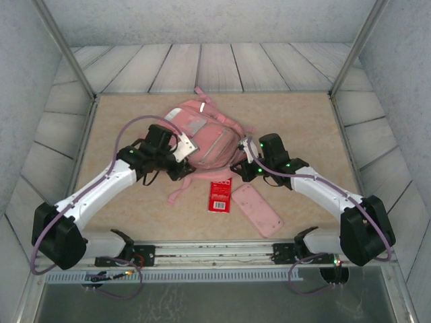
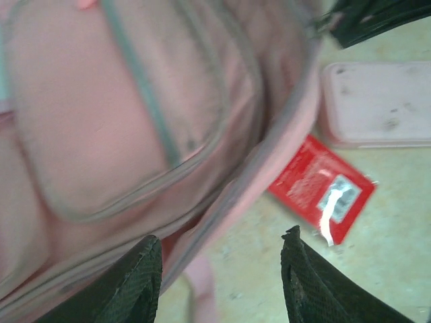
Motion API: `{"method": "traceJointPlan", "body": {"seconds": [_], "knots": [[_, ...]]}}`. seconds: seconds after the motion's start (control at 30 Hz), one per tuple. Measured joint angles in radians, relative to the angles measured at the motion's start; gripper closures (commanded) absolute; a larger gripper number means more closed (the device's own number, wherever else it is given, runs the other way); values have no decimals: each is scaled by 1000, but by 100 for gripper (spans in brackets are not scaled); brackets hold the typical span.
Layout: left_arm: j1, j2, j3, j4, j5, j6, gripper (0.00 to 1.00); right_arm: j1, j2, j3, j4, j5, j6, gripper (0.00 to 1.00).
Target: Pack the student bag
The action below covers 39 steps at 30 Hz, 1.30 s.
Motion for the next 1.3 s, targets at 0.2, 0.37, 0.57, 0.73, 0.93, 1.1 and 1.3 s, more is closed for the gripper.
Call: {"method": "traceJointPlan", "body": {"seconds": [0.2, 0.37, 0.57, 0.73, 0.93, 1.1, 1.3], "knots": [[-53, 146, 89, 40, 88, -13, 56, 0, -12, 0, 0, -12, 2, 100], [-67, 271, 162, 71, 154, -9, 56, 0, -38, 0, 0, -14, 14, 100], [-77, 357, 202, 83, 227, -4, 55, 0, -55, -1, -2, -14, 19, 100], [-77, 409, 229, 89, 281, 4, 72, 0, -55, -6, 1, -14, 24, 100], [-82, 423, 236, 77, 304, 3, 92, 0, -57, -18, 7, -3, 42, 100], [-82, 390, 224, 78, 265, -21, 100, -1, -79, -29, 8, 37, 61, 100], [-16, 216, 130, 72, 192, -74, 100, -76, -130, -32, 8, 76, 86, 100]]}}
